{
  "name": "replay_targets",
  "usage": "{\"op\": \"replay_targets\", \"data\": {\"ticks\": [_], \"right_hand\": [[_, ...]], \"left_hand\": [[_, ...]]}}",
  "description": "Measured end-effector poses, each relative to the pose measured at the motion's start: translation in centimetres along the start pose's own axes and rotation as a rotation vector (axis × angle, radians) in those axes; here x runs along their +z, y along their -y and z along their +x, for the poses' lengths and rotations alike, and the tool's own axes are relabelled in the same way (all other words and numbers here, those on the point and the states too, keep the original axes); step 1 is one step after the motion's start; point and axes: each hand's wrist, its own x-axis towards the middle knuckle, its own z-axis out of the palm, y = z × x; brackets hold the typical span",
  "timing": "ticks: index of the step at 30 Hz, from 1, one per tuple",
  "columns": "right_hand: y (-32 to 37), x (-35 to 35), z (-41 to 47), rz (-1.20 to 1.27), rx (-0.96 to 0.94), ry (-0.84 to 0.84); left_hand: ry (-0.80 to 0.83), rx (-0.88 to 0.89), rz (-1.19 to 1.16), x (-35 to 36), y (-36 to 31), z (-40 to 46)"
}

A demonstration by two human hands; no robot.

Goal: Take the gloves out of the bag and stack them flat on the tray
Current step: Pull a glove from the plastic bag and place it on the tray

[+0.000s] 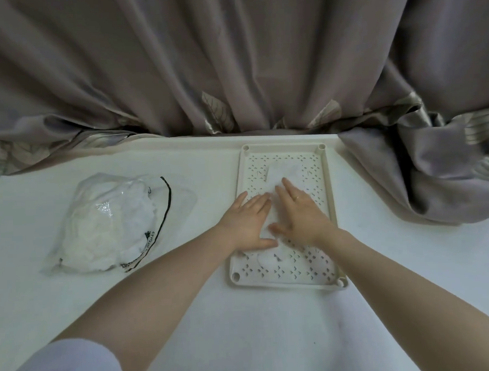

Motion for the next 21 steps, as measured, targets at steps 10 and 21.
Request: {"op": "replay_targets", "data": {"ticks": [10, 21], "right_hand": [[-1.3, -0.8, -2.0, -0.128, 0.286, -0.052], [10.4, -0.6, 0.2, 0.131, -0.139, -0.139]], "left_hand": [[0.040, -0.253, -0.110, 1.3, -2.6, -2.3], [-0.481, -0.104, -0.103, -0.8, 6.9, -8.7]]}}
